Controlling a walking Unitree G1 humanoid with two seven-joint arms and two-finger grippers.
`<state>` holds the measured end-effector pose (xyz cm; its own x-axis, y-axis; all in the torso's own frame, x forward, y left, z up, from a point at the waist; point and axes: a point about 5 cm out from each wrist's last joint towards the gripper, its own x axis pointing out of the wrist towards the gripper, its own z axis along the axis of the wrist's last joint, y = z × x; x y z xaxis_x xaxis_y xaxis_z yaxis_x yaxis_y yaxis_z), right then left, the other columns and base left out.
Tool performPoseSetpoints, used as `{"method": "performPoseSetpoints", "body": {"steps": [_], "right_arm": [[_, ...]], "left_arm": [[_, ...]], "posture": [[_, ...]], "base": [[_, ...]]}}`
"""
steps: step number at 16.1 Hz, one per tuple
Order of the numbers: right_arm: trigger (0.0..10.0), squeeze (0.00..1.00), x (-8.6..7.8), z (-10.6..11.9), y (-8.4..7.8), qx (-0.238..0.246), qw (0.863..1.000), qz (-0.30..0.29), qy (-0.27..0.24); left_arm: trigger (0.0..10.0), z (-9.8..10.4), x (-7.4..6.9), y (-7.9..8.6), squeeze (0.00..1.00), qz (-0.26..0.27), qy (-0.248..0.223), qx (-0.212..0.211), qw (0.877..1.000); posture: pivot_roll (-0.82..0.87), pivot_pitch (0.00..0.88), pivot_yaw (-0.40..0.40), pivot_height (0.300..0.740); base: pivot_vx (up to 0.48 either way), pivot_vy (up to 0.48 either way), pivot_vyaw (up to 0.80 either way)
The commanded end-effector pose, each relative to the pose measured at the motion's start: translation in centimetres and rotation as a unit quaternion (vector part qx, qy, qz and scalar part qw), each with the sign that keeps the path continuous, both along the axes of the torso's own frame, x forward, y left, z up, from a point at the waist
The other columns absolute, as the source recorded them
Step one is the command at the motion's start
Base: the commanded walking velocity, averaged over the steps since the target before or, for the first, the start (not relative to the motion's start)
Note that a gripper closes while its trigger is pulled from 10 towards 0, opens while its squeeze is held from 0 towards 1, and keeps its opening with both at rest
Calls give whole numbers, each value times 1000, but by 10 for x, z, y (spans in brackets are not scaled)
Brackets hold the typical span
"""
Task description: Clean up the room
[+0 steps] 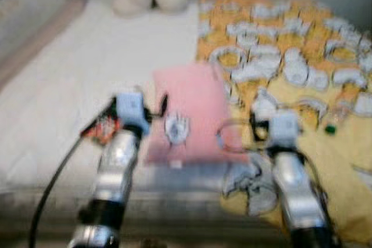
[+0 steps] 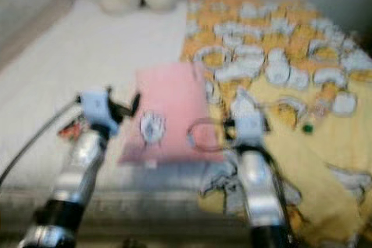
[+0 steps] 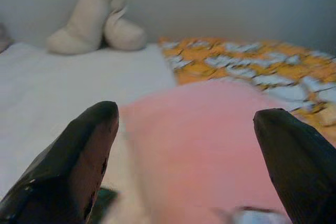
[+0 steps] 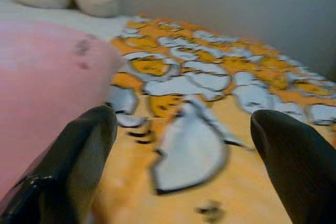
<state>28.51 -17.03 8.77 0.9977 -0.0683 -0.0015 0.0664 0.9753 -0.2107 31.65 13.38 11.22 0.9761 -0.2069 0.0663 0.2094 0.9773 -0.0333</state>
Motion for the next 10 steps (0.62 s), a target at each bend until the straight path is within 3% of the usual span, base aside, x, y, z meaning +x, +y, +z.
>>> {"method": "performPoseSetpoints", "body": {"steps": [1,4,5,6,8,10], "right_arm": [[10000,0,2,9,-9,-10,1000,-8,-19],[10000,0,10,23,-6,-14,999,0,-42],[10000,0,13,25,-3,2,999,5,-36],[10000,0,16,23,2,42,999,11,-13],[10000,0,23,26,5,78,997,6,-4],[10000,0,36,33,-5,122,992,-30,1]], "left_arm": [[10000,4,4,-9,0,-13,2,-10,1000],[10000,5,9,-7,0,9,4,-12,1000],[10000,4,13,-2,0,35,9,0,999],[10000,-2,20,4,0,54,52,5,997],[10000,-1,31,12,0,68,76,-39,994],[10000,4,50,11,0,52,129,-77,987]], "posture": [[-185,0,55,723],[-189,0,54,723],[-189,0,55,723],[-186,0,56,723],[-177,0,52,723],[-164,0,48,723]], "base": [[292,-375,0],[340,-333,0],[0,0,0],[0,0,0],[0,0,0],[0,0,0]]}}
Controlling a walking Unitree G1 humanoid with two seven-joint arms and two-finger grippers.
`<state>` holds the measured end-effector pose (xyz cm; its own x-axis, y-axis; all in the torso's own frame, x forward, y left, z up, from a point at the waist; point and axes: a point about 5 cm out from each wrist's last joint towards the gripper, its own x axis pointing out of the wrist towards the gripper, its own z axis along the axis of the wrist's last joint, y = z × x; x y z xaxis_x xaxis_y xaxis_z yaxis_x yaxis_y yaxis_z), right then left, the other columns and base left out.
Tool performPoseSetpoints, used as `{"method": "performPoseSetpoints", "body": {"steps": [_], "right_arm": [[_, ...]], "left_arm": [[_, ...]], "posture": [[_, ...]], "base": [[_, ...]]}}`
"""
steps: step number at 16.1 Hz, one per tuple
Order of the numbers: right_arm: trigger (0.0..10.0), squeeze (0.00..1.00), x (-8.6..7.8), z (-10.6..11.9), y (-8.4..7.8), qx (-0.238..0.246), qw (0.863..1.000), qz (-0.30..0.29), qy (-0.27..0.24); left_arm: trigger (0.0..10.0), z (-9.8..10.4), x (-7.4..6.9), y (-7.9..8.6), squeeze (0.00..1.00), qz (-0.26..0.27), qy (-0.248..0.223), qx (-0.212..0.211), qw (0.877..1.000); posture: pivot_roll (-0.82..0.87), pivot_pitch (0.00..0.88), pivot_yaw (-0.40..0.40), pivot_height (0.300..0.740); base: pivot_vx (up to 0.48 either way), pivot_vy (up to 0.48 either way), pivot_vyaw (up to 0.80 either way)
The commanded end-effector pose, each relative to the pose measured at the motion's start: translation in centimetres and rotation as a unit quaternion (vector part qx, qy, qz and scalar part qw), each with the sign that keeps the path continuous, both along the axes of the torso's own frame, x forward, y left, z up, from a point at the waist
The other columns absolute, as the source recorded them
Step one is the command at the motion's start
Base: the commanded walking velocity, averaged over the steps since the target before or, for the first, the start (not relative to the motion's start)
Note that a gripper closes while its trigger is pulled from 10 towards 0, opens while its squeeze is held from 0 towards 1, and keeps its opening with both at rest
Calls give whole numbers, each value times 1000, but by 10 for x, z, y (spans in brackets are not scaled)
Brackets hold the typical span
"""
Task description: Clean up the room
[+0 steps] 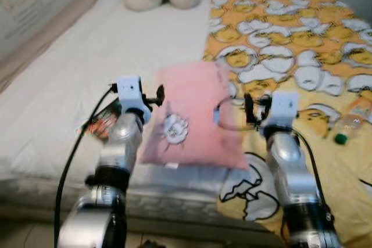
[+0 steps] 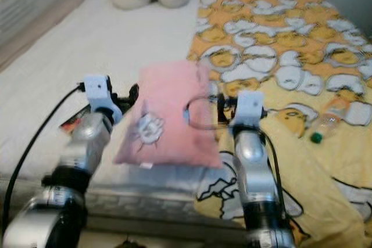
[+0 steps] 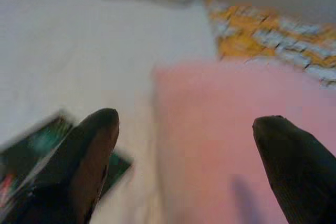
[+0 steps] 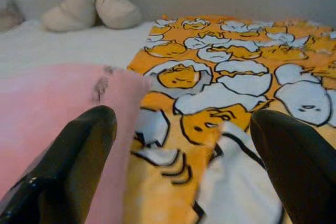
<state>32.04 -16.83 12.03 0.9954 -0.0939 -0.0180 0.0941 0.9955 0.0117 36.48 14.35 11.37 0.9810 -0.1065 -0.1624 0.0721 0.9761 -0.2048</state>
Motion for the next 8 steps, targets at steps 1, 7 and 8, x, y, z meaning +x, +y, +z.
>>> {"method": "performPoseSetpoints", "body": {"steps": [1,7,8], "right_arm": [[10000,0,5,1,-12,32,999,-27,15],[10000,0,15,23,-33,123,983,-78,115],[10000,0,15,22,-33,128,982,-78,118]], "left_arm": [[10000,6,9,1,0,-5,18,-27,999],[10000,30,29,-12,0,-70,99,-145,982],[10000,29,29,-11,0,-70,104,-142,982]], "posture": [[-165,0,50,723],[-214,55,86,723],[-218,60,88,723]], "base": [[0,0,0],[0,0,0],[0,0,0]]}}
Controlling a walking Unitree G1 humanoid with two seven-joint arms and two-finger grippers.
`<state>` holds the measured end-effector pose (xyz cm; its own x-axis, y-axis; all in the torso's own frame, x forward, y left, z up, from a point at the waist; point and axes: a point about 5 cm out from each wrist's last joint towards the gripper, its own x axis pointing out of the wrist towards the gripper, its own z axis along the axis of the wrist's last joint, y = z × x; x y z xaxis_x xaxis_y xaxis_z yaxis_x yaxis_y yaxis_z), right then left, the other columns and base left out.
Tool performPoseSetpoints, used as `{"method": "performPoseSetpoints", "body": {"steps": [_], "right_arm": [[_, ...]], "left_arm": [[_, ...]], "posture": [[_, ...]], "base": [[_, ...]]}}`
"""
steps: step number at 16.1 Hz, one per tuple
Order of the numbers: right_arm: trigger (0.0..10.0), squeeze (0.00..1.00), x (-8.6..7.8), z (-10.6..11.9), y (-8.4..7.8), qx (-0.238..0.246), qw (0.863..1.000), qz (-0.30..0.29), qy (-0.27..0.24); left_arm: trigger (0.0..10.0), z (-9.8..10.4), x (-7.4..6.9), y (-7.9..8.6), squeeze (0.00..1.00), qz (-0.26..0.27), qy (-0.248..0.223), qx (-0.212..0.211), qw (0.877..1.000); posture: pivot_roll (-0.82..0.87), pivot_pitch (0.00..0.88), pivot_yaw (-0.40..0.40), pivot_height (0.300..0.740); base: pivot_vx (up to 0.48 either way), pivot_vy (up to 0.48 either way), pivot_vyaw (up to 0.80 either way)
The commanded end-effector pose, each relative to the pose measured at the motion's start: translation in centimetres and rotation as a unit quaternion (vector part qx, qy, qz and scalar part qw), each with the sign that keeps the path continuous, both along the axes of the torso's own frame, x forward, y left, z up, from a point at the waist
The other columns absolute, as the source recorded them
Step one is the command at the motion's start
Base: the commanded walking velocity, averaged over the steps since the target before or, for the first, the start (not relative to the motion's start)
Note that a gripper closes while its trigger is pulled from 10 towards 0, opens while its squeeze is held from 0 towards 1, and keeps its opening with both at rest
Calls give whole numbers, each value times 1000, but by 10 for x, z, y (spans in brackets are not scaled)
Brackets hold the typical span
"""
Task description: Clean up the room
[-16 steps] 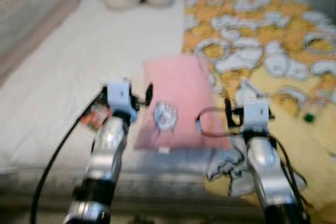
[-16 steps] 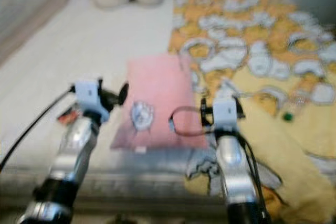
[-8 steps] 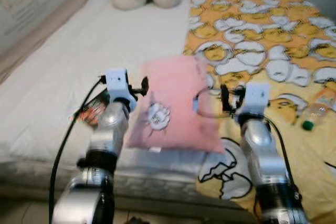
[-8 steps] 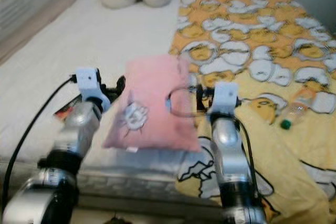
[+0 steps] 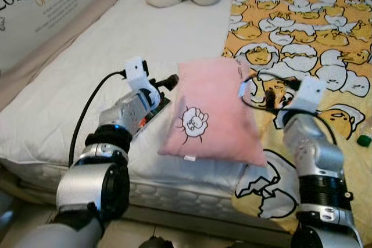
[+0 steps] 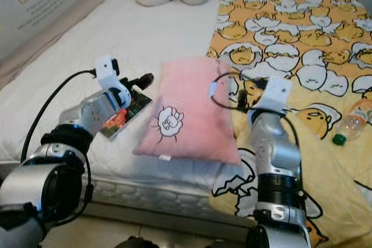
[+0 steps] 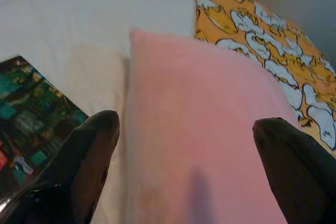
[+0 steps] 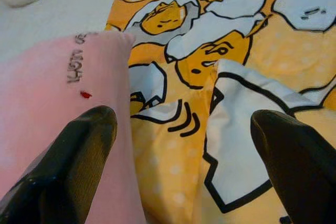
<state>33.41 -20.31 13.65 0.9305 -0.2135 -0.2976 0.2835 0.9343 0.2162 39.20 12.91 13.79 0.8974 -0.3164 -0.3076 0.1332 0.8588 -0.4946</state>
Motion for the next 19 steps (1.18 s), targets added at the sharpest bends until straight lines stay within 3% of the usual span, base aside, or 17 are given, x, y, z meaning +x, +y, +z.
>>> {"method": "performPoseSetpoints", "body": {"steps": [1,4,8,9,11,14,17,18,19], "right_arm": [[10000,0,0,-2,0,22,1000,-6,9],[10000,0,6,-23,13,65,997,20,42],[10000,0,15,-37,39,109,992,53,46],[10000,0,23,-37,55,130,988,76,36],[10000,0,31,-36,77,150,983,105,25],[10000,0,38,-27,90,183,976,118,-9],[10000,0,36,-39,94,204,972,111,16],[1333,0,33,-47,96,227,968,106,34],[0,0,32,-51,97,242,964,103,43]], "left_arm": [[10000,-1,0,4,0,-4,15,1,1000],[10000,-13,-2,5,0,7,35,46,998],[10000,-13,-2,-21,0,-21,34,28,999],[10000,-14,-3,-33,0,-29,32,12,999],[10000,-26,-11,-51,0,-59,48,29,997],[10000,-49,-24,-51,0,-58,84,38,994],[10000,-59,-29,-48,0,-56,97,42,993],[1686,-61,-30,-48,0,-57,100,46,992],[0,-62,-31,-48,0,-57,99,42,993]], "posture": [[-227,81,95,723],[-237,147,106,723],[-258,213,130,723],[-258,219,132,723],[-257,227,135,723],[-254,229,134,723],[-250,234,125,723],[-246,235,122,723],[-243,236,119,723]], "base": [[0,0,0],[0,0,0],[0,0,0],[0,0,0],[0,0,0],[0,0,0],[0,0,0],[0,0,0],[0,0,0]]}}
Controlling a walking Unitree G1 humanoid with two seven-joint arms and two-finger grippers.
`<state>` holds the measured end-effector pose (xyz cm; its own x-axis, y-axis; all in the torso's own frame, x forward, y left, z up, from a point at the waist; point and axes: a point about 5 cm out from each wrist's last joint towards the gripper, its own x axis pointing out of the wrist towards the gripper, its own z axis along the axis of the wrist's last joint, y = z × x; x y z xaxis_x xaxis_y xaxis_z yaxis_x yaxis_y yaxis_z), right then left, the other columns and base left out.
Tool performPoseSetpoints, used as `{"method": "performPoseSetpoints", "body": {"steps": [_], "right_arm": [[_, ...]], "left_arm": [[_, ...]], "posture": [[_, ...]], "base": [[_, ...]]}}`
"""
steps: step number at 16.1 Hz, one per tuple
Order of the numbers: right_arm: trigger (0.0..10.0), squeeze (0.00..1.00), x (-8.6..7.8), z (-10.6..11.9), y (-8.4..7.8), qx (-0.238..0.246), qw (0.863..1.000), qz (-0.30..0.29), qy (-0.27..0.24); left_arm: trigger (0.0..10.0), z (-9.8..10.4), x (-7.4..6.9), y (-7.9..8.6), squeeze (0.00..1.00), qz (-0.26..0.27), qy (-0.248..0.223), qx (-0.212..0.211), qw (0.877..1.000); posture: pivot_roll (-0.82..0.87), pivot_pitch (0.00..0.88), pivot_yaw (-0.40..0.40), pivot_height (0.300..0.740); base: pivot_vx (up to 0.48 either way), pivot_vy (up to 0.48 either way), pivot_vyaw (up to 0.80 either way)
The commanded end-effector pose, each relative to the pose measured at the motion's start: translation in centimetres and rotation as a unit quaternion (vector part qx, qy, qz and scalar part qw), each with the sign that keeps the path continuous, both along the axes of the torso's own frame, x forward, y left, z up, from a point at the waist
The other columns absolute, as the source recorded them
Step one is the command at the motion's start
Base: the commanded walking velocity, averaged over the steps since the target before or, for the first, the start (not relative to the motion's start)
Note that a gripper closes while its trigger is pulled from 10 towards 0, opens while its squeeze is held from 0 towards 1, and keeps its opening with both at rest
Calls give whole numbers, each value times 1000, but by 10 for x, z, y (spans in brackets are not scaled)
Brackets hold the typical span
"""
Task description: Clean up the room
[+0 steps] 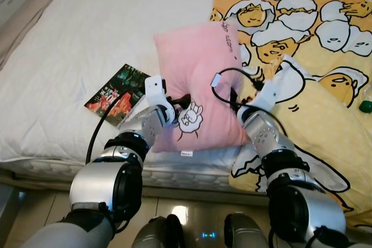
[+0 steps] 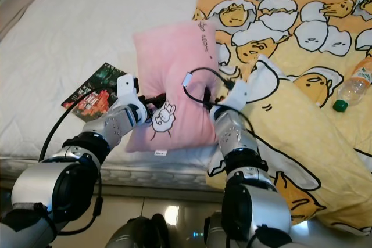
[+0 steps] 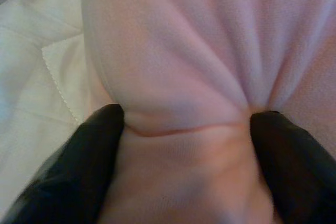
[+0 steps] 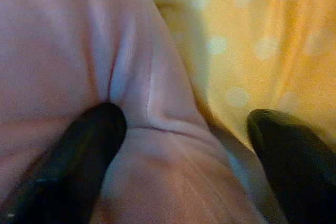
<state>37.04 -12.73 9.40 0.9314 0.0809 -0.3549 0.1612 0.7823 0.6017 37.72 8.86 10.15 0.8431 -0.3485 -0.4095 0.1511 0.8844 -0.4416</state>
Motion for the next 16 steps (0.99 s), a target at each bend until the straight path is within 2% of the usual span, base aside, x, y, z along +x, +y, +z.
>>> {"method": "performPoseSetpoints", "body": {"steps": [1,3,7,10,15,16], "right_arm": [[0,0,-7,-13,23,34,998,32,32],[0,0,-5,-10,24,39,998,42,13],[0,0,-7,-13,32,42,997,65,12],[0,0,-9,-16,35,38,997,73,13],[0,0,-12,-21,32,37,997,71,13],[0,0,-12,-22,32,34,997,71,13]], "left_arm": [[0,-25,-16,-9,0,-20,53,1,998],[0,-24,-15,-9,0,-13,51,-20,998],[0,-27,-19,-16,0,-17,51,-66,996],[0,-34,-24,-16,0,-23,52,-58,997],[0,-28,-22,-20,0,-46,36,-81,995],[0,-21,-18,-19,0,-30,25,-132,990]], "posture": [[-239,235,120,723],[-232,221,121,723],[-219,196,112,723],[-212,193,112,723],[-217,162,119,723],[-222,154,119,723]], "base": [[0,0,0],[0,0,0],[0,0,0],[0,0,0],[0,0,0],[0,0,0]]}}
